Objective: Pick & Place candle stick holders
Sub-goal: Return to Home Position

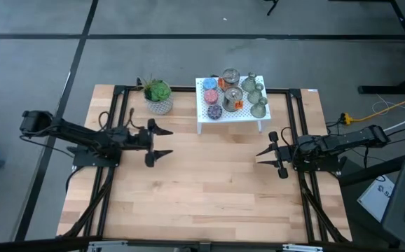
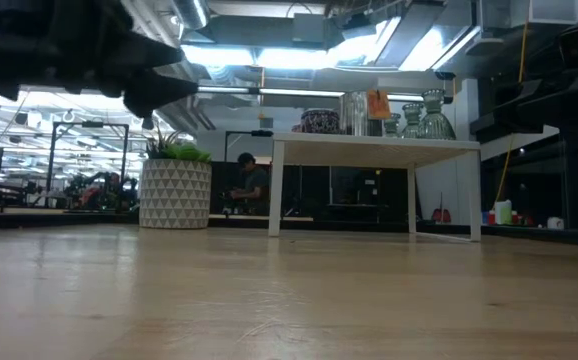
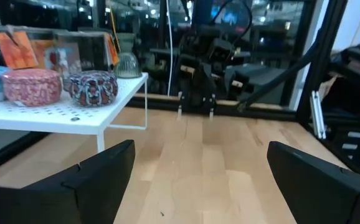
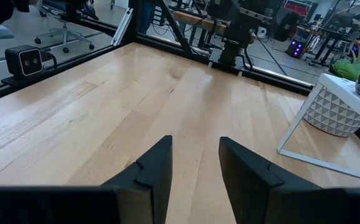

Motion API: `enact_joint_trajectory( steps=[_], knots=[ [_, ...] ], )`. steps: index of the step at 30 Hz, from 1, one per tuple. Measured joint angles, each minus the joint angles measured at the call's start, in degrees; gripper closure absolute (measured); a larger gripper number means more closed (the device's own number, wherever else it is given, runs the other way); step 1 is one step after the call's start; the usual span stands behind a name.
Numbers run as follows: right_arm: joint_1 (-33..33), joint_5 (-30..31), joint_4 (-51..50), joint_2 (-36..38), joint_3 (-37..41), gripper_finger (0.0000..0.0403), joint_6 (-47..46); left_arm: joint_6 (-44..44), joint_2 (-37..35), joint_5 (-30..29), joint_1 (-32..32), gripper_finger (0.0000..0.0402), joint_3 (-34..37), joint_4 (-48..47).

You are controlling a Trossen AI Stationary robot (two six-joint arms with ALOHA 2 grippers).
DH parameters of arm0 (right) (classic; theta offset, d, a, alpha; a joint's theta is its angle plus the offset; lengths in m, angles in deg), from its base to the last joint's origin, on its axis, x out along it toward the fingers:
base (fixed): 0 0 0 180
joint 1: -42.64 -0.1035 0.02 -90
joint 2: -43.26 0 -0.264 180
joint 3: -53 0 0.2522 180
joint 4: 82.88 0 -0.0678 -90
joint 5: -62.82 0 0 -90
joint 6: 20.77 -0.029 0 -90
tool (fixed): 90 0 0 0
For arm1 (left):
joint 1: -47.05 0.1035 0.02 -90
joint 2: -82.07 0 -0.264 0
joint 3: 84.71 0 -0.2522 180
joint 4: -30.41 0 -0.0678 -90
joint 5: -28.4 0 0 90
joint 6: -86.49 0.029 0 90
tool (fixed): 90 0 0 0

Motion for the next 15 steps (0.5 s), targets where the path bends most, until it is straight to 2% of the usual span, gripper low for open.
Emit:
enact_joint_trajectory(
  steps=[7, 15],
  knots=[
    [0.0, 0.0, 0.0, 0.0, 0.0, 0.0268, 0.0, -1.3, -6.4, -0.1, 0.0, 0.0038, 6.6, 3.1],
    [0.0, 0.0, 0.0, 0.0, 0.0, 0.0268, 0.0, 0.5, -9.2, -0.2, 0.2, 0.0038, 6.5, 0.1]
  ],
)
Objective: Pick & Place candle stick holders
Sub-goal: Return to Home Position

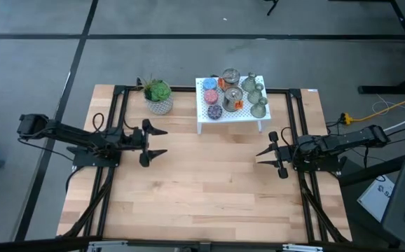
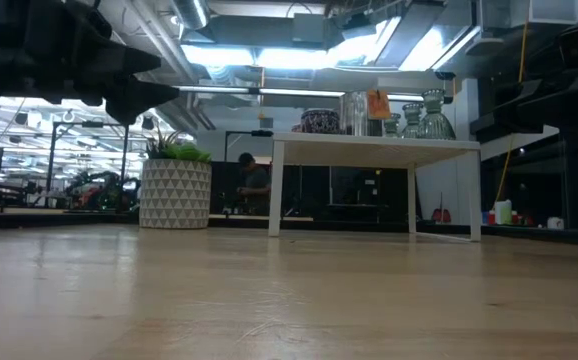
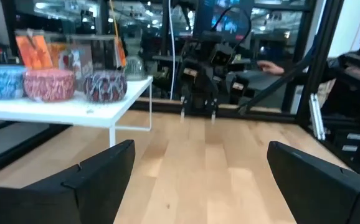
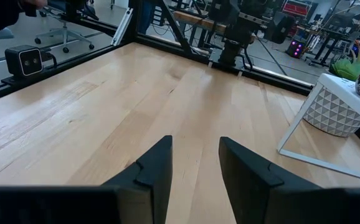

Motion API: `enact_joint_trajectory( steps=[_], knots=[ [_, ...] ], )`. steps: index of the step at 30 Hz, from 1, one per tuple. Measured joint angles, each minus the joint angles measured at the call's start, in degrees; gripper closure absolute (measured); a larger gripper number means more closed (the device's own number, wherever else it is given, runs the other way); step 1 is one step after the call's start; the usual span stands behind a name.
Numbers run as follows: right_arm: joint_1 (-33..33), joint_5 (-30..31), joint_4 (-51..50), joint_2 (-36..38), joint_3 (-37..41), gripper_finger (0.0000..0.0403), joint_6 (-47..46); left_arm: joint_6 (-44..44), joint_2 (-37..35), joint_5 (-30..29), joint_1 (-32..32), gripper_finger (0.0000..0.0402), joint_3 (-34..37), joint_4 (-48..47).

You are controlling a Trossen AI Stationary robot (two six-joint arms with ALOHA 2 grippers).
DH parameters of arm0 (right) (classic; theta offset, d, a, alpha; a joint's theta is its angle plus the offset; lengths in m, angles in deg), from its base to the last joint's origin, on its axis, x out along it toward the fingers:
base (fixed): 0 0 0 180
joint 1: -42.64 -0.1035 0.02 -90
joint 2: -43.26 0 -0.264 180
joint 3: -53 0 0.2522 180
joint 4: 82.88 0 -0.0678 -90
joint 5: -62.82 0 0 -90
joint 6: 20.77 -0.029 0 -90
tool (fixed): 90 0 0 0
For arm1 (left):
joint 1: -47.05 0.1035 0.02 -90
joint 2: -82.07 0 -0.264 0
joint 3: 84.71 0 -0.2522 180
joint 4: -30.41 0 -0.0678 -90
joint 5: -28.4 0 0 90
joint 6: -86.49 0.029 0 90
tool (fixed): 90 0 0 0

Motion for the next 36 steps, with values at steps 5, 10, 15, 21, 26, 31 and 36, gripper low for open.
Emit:
enact_joint_trajectory(
  steps=[5, 10, 15, 21, 26, 31, 36],
  knots=[
    [0.0, 0.0, 0.0, 0.0, 0.0, 0.0268, 0.0, -0.9, -2.8, 1.0, 1.7, 0.0038, 0.0, -3.0],
    [0.0, 0.0, 0.0, 0.0, 0.0, 0.0268, 0.0, -0.9, -7.7, 6.8, 4.6, 0.0038, 0.0, -7.8],
    [0.0, 0.0, 0.0, 0.0, 0.0, 0.0268, 0.0, -1.0, -13.9, 9.4, 7.9, 0.0038, 0.0, -15.4],
    [0.0, 0.0, 0.0, 0.0, 0.0, 0.0268, 0.0, -1.7, -21.0, 9.4, 10.9, 0.0038, 0.0, -24.7],
    [0.0, 0.0, 0.0, 0.0, 0.0, 0.0268, 0.0, -2.0, -25.8, 9.4, 11.9, 0.0038, 0.0, -31.4],
    [0.0, 0.0, 0.0, 0.0, 0.0, 0.0268, 0.0, -2.0, -30.3, 8.4, 11.9, 0.0038, -0.5, -39.4],
    [0.0, 0.0, 0.0, 0.0, 0.0, 0.0268, 0.0, -2.0, -34.3, 7.6, 11.9, 0.0038, -1.2, -46.5]
  ],
)
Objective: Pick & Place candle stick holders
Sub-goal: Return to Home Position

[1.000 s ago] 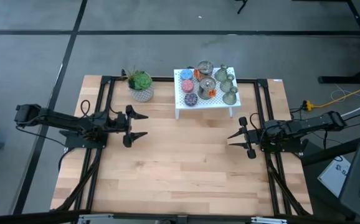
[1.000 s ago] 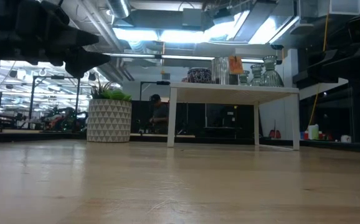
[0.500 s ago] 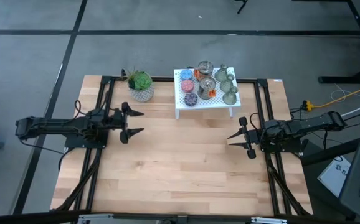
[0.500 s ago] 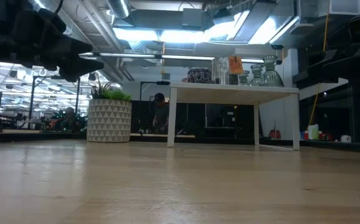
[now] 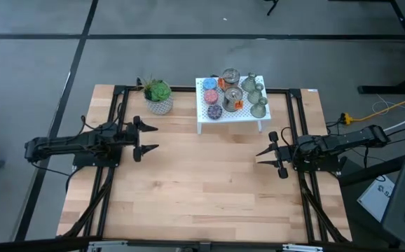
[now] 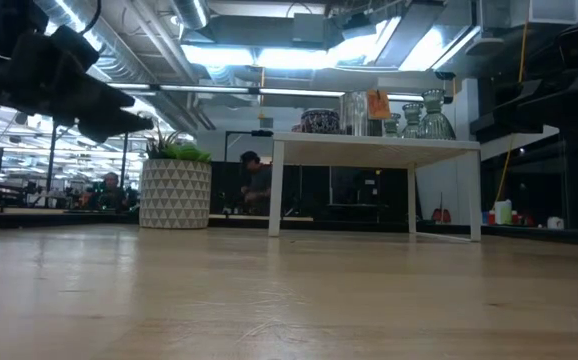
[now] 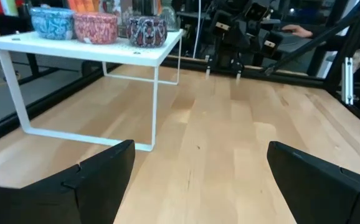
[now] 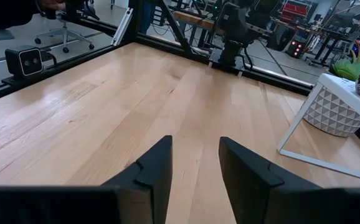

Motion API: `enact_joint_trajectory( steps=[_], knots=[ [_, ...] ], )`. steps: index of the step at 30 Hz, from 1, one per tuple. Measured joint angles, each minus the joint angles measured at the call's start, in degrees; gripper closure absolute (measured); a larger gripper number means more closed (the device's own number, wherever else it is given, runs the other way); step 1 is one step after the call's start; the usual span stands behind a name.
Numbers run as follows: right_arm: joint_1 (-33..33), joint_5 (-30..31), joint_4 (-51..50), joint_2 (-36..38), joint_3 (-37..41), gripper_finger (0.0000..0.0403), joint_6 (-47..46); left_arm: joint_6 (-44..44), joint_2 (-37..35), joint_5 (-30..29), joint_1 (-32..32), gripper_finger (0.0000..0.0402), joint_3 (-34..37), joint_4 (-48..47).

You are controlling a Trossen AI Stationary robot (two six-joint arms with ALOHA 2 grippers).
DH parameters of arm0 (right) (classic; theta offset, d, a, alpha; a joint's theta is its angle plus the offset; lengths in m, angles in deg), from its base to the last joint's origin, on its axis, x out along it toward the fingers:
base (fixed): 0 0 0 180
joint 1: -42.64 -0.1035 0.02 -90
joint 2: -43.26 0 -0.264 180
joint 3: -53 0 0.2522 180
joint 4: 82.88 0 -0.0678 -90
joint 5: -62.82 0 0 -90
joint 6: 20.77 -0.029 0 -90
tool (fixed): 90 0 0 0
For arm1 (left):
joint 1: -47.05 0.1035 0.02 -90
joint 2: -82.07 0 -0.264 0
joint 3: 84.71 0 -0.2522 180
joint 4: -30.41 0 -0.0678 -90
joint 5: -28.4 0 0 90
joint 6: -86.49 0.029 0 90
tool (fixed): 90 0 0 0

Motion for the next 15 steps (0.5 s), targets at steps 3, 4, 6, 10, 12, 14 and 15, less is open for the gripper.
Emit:
enact_joint_trajectory(
  steps=[3, 4, 6, 10, 12, 14, 15],
  knots=[
    [0.0, 0.0, 0.0, 0.0, 0.0, 0.0268, 0.0, 0.6, -0.9, 0.2, 0.0, 0.0038, -0.1, -0.8],
    [0.0, 0.0, 0.0, 0.0, 0.0, 0.0268, 0.0, 1.3, -0.9, 0.2, 0.0, 0.0038, -0.1, -0.8],
    [0.0, 0.0, 0.0, 0.0, 0.0, 0.0268, 0.0, 2.6, -0.9, 0.1, 0.0, 0.0038, -0.1, -0.8],
    [0.0, 0.0, 0.0, 0.0, 0.0, 0.0268, 0.0, 5.3, -0.9, -0.2, 0.0, 0.0038, -0.1, -0.9],
    [0.0, 0.0, 0.0, 0.0, 0.0, 0.0268, 0.0, 6.7, -0.9, -0.2, 0.0, 0.0038, -0.1, -0.9],
    [0.0, 0.0, 0.0, 0.0, 0.0, 0.0268, 0.0, 7.0, -0.9, -0.2, 0.0, 0.0038, -0.1, -0.9],
    [0.0, 0.0, 0.0, 0.0, 0.0, 0.0268, 0.0, 6.5, -0.9, -0.2, 0.0, 0.0038, -0.1, -0.9]
  ],
)
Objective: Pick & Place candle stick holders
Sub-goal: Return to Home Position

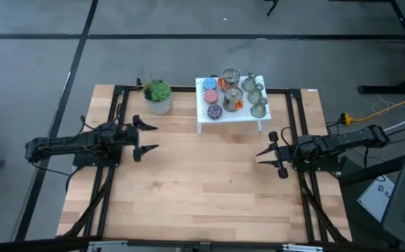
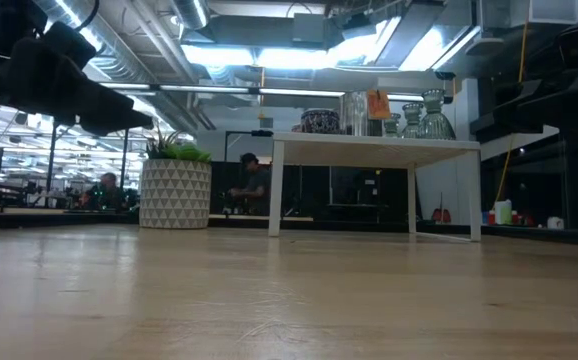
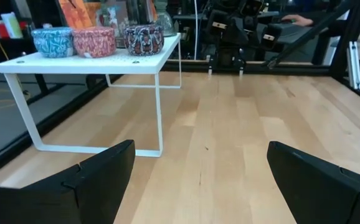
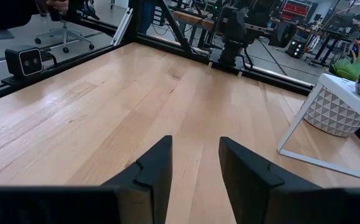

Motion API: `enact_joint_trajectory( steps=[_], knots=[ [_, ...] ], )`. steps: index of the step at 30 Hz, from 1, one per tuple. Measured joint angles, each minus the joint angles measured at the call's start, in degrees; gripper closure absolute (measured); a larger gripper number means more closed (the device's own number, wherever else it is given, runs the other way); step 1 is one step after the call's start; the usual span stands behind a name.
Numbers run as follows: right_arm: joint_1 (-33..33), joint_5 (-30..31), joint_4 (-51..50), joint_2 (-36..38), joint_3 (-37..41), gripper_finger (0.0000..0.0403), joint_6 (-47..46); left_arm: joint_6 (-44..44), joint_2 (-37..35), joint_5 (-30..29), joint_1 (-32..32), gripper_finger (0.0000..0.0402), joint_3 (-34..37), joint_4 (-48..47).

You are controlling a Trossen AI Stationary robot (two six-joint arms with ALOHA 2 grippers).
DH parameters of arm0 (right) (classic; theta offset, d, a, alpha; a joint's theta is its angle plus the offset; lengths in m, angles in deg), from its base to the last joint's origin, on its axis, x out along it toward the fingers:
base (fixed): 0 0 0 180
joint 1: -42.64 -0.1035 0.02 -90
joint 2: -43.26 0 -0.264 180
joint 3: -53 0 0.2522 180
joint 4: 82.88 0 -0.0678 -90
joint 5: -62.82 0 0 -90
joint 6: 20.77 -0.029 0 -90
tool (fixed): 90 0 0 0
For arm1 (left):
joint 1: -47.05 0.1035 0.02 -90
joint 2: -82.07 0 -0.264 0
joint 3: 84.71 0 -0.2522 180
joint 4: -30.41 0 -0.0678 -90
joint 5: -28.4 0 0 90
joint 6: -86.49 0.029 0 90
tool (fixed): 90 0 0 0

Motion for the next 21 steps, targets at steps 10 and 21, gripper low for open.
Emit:
enact_joint_trajectory(
  steps=[10, 21],
  knots=[
    [0.0, 0.0, 0.0, 0.0, 0.0, 0.0268, 0.0, -0.9, 0.0, 0.0, 0.0, 0.0038, 0.0, 0.0],
    [0.0, 0.0, 0.0, 0.0, 0.0, 0.0268, 0.0, -0.9, 0.0, 0.0, 0.0, 0.0038, 0.0, -0.1]
  ],
)
